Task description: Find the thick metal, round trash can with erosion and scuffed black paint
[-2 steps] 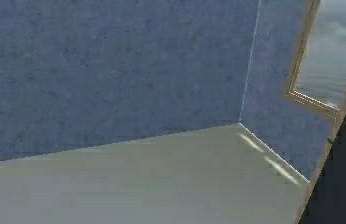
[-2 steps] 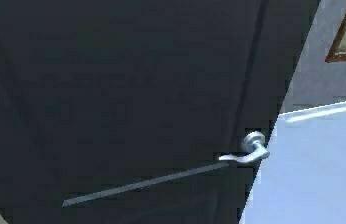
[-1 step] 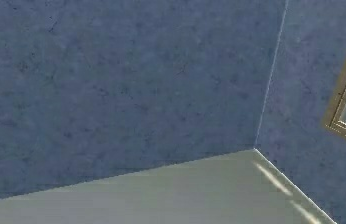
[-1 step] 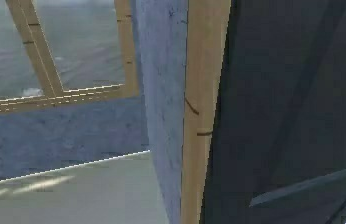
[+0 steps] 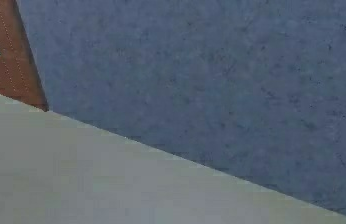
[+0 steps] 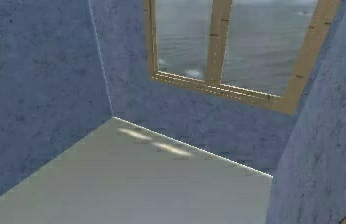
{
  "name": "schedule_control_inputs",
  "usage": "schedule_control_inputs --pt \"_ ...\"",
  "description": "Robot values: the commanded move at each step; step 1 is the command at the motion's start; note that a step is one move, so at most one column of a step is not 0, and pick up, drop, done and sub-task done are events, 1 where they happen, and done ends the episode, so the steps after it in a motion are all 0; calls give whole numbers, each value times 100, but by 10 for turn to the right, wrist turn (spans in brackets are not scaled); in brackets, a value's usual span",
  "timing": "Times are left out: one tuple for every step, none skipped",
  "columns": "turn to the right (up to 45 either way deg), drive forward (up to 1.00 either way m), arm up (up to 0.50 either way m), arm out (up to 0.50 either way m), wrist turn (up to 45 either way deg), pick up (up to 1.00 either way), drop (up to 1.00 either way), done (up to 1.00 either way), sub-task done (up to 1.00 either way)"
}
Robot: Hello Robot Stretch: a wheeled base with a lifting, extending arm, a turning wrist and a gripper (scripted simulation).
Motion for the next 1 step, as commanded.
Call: schedule_control_inputs --pt "-360 0 0 0 0 0 0 0 0"
